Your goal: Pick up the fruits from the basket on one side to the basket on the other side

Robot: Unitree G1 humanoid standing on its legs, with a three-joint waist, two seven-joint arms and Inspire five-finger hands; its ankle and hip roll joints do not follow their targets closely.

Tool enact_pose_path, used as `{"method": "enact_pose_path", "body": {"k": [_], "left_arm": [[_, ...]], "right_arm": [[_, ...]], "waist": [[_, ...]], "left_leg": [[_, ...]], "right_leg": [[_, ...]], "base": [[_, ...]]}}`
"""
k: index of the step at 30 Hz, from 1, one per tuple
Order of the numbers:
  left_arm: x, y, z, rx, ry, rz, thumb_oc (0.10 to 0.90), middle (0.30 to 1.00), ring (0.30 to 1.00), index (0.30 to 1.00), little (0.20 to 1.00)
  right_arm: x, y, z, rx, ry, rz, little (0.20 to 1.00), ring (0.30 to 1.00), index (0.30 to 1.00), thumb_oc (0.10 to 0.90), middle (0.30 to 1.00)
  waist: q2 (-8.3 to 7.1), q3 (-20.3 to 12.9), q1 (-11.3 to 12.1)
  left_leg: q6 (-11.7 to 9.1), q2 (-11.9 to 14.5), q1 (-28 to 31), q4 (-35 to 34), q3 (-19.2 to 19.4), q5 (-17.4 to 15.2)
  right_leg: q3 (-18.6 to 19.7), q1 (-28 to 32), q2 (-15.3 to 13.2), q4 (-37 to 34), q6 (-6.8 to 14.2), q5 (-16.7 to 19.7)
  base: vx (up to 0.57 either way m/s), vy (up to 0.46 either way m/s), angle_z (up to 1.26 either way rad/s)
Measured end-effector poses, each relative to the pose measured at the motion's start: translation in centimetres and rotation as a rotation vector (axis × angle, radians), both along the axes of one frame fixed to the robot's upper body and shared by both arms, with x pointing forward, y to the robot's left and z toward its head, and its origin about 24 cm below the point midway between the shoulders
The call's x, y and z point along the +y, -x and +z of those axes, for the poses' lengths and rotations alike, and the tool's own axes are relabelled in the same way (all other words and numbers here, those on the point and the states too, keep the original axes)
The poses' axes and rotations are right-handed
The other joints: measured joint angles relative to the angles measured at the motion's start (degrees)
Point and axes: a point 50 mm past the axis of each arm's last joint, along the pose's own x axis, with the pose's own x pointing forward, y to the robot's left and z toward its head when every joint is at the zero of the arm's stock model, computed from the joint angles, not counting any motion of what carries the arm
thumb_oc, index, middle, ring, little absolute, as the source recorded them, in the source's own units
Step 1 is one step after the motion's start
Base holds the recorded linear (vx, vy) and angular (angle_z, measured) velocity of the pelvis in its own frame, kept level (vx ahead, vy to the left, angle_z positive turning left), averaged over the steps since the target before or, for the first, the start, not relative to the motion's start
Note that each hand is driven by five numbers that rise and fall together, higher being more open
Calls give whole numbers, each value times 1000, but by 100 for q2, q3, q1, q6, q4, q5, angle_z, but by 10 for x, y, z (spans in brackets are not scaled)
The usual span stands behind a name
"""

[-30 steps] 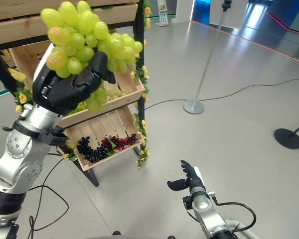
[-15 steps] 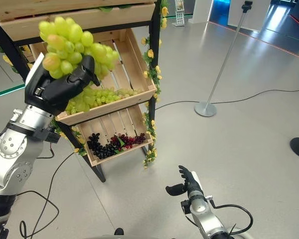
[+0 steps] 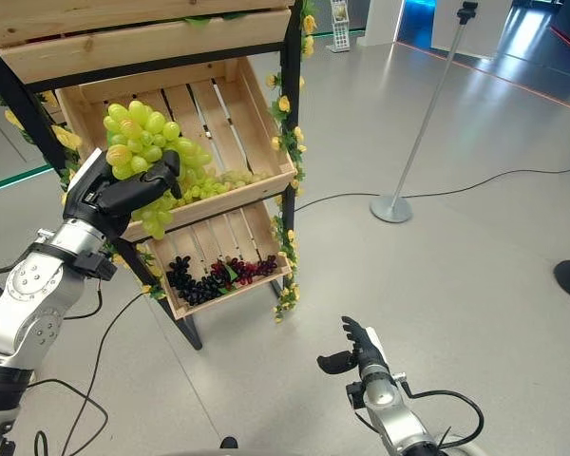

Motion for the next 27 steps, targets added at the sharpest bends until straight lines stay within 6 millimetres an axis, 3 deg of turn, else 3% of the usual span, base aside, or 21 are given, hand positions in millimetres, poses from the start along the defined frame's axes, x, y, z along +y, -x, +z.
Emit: {"method": "enact_pose_path", "body": {"k": [6,14,27], "left_arm": [[13,-8,-9,58,-25,69,400,300,300,300,300],[34,-27,-5,123,-79,165,400,300,300,300,300],[32,-54,-10,258,-216,139,400,300,300,300,300]], "right_arm": [[-2,0,0,3,10,5,900,900,900,800,900],[-4,2,-4,27,20,4,900,900,900,800,900],[-3,-3,-1,17,37,33,900,900,900,800,900]], "waist": [[0,0,-14],[-2,0,-39],[-2,1,-329]], "left_leg": [[-1,8,5,0,13,1],[-8,20,-4,0,69,4],[-11,33,-20,0,151,5]], "right_leg": [[9,-2,8,0,0,0],[26,-27,18,0,-1,1],[76,-79,28,2,-1,2]], "base": [[0,0,0],[-16,3,-1],[-11,4,-2]]}}
